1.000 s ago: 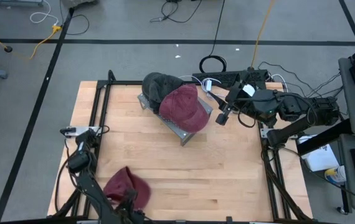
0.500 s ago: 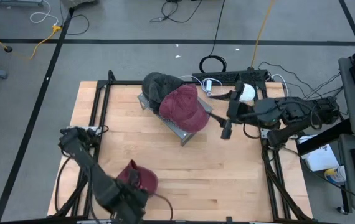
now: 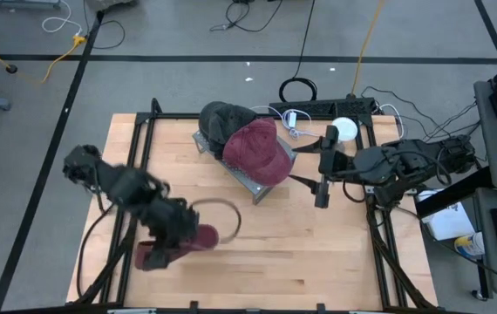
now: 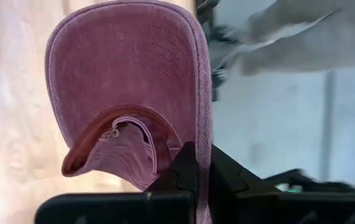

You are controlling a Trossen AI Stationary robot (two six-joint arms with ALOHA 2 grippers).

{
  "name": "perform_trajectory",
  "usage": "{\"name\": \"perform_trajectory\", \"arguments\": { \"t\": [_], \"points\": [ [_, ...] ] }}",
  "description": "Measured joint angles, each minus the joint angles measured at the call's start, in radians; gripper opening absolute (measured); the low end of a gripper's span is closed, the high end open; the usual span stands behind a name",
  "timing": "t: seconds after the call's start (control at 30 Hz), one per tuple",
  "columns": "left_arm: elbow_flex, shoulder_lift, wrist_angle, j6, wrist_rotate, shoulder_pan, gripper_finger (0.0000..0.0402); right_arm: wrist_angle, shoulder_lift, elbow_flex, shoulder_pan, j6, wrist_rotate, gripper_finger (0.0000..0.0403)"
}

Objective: Pick & Place hat
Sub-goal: Stack the red cap on the red cap on the shelf

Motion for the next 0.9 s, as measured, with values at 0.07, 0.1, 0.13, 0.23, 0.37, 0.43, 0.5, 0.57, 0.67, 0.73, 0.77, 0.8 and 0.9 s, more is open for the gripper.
{"name": "perform_trajectory", "arguments": {
  "t": [0.07, 0.1, 0.13, 0.23, 0.37, 0.43, 0.5, 0.57, 0.67, 0.73, 0.77, 0.8, 0.9],
  "points": [
    [0.000, -0.033, 0.013, 0.001, 0.054, 0.047, 0.0008, 0.001, 0.000, 0.000, 0.000, 0.020, 0.000, 0.0282],
    [0.000, -0.047, 0.017, 0.003, 0.083, 0.073, 0.0008, 0.002, 0.000, 0.000, 0.000, 0.031, 0.000, 0.0280],
    [0.000, -0.061, 0.019, 0.005, 0.108, 0.098, 0.0008, 0.002, 0.000, 0.000, 0.000, 0.039, 0.000, 0.0279],
    [0.000, -0.089, 0.021, 0.012, 0.195, 0.179, 0.0008, 0.002, 0.000, 0.000, 0.000, 0.056, 0.000, 0.0278],
    [0.000, -0.107, 0.040, 0.064, 0.322, 0.290, 0.0008, 0.003, 0.000, 0.000, 0.000, 0.093, -0.001, 0.0279],
    [0.000, -0.109, 0.073, 0.100, 0.391, 0.345, 0.0008, 0.017, 0.000, 0.000, -0.001, 0.116, -0.023, 0.0278],
    [0.000, -0.108, 0.098, 0.140, 0.458, 0.393, 0.0008, 0.044, 0.006, 0.000, -0.007, 0.130, -0.085, 0.0276],
    [0.000, -0.107, 0.114, 0.175, 0.511, 0.438, 0.0008, 0.073, 0.020, 0.001, -0.016, 0.133, -0.142, 0.0273],
    [0.001, -0.093, 0.126, 0.214, 0.583, 0.500, 0.0008, 0.089, 0.048, 0.001, -0.017, 0.136, -0.184, 0.0269],
    [0.001, -0.086, 0.128, 0.229, 0.598, 0.532, 0.0008, 0.107, 0.069, 0.001, -0.019, 0.134, -0.184, 0.0268],
    [0.001, -0.078, 0.135, 0.235, 0.605, 0.547, 0.0008, 0.112, 0.078, 0.001, -0.022, 0.129, -0.184, 0.0267],
    [0.002, -0.073, 0.138, 0.238, 0.616, 0.559, 0.0008, 0.112, 0.089, 0.001, -0.022, 0.125, -0.185, 0.0267],
    [0.000, -0.049, 0.174, 0.242, 0.617, 0.580, 0.0008, 0.111, 0.122, 0.001, -0.030, 0.122, -0.196, 0.0267]
  ]
}}
